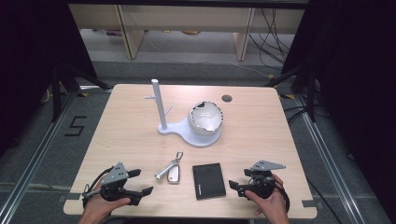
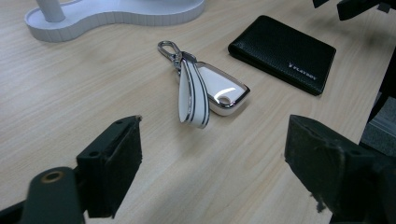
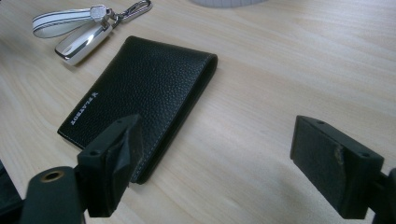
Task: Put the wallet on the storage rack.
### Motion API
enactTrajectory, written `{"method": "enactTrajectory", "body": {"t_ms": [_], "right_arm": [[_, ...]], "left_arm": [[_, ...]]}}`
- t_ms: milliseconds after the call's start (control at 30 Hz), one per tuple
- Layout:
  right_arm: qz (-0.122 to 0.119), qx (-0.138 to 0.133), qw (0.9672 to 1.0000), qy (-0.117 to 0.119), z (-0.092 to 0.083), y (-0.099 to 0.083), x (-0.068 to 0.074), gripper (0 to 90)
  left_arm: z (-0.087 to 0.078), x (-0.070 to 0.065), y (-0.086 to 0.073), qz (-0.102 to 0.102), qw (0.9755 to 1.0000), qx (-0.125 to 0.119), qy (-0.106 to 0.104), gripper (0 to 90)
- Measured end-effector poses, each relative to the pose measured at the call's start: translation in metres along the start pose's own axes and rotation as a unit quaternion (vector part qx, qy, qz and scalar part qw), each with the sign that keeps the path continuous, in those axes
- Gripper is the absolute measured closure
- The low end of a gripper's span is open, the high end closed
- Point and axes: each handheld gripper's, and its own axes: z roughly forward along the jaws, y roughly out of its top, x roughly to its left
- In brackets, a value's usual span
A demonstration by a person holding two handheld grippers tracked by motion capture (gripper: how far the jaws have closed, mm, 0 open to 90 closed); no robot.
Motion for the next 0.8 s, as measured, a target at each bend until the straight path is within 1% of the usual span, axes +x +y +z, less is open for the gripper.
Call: {"method": "enactTrajectory", "body": {"t_ms": [67, 100, 133, 167, 233, 267, 300, 333, 367, 400, 433, 467, 533, 567, 633, 667, 700, 733, 767, 800], "right_arm": [[-0.001, 0.0, 1.0, 0.0, 0.0, 0.0, 0.0, 18.8], [-0.001, 0.001, 1.0, 0.002, 0.0, 0.0, 0.0, 19.2], [-0.001, 0.001, 1.0, 0.002, 0.0, 0.0, 0.0, 19.2], [0.002, 0.003, 1.0, 0.004, 0.0, 0.0, 0.0, 19.4], [0.004, 0.002, 1.0, 0.007, 0.0, 0.0, 0.0, 19.7], [0.011, -0.002, 0.9998, 0.016, 0.001, 0.0, -0.001, 20.3], [0.011, -0.002, 0.9998, 0.016, 0.001, 0.0, -0.001, 20.3], [0.015, -0.004, 0.9997, 0.018, 0.001, 0.0, -0.001, 20.7], [0.016, -0.003, 0.9996, 0.021, 0.002, 0.0, -0.001, 20.9], [0.02, -0.002, 0.9996, 0.021, 0.001, 0.0, -0.002, 21.3], [0.018, -0.002, 0.9996, 0.022, 0.001, 0.0, -0.002, 22.1], [0.017, -0.003, 0.9996, 0.021, 0.001, 0.0, -0.002, 22.8], [0.018, 0.001, 0.9997, 0.017, 0.0, 0.0, -0.002, 23.0], [0.02, 0.001, 0.9997, 0.018, 0.0, 0.0, -0.002, 23.0], [0.025, 0.001, 0.9994, 0.023, -0.001, 0.001, -0.002, 23.5], [0.035, 0.002, 0.999, 0.027, -0.001, 0.001, 0.0, 23.7], [0.038, -0.003, 0.9988, 0.031, 0.0, 0.001, 0.001, 24.0], [0.04, 0.002, 0.9986, 0.033, 0.0, 0.001, 0.001, 24.4], [0.04, 0.002, 0.9986, 0.033, 0.0, 0.001, 0.001, 24.4], [0.025, -0.002, 0.9989, 0.038, 0.001, 0.002, -0.001, 24.8]], "left_arm": [[0.0, -0.001, 0.0, 0.0, 1.0, 0.001, 0.002, 20.6], [0.0, -0.002, 0.001, 0.007, 1.0, 0.001, 0.002, 21.8], [0.0, -0.002, 0.001, 0.007, 1.0, 0.001, 0.002, 23.3], [0.001, -0.004, 0.001, 0.006, 1.0, -0.002, -0.003, 23.3], [0.001, -0.006, 0.002, 0.012, 0.9999, 0.002, -0.002, 25.1], [0.003, -0.011, 0.002, 0.017, 0.9998, 0.0, -0.011, 30.5], [0.003, -0.011, 0.002, 0.017, 0.9998, 0.0, -0.011, 32.3], [0.005, -0.017, 0.003, 0.026, 0.9995, 0.005, -0.019, 33.0], [0.006, -0.02, 0.003, 0.033, 0.9991, 0.008, -0.024, 35.3], [0.008, -0.024, 0.004, 0.038, 0.9989, 0.008, -0.027, 36.8], [0.01, -0.026, 0.004, 0.045, 0.9985, 0.002, -0.029, 37.6], [0.011, -0.028, 0.006, 0.048, 0.9981, 0.015, -0.037, 39.7], [0.014, -0.031, 0.006, 0.046, 0.998, 0.012, -0.04, 41.3], [0.017, -0.034, 0.007, 0.04, 0.998, 0.008, -0.048, 42.5], [0.023, -0.039, 0.009, 0.051, 0.997, 0.017, -0.055, 44.5], [0.025, -0.041, 0.009, 0.049, 0.9971, 0.014, -0.057, 45.0], [0.025, -0.041, 0.009, 0.049, 0.9971, 0.014, -0.057, 45.4], [0.027, -0.043, 0.011, 0.051, 0.997, 0.019, -0.055, 47.0], [0.029, -0.043, 0.012, 0.067, 0.9959, 0.029, -0.054, 47.0], [0.035, -0.048, 0.014, 0.063, 0.9957, 0.023, -0.063, 49.6]]}}
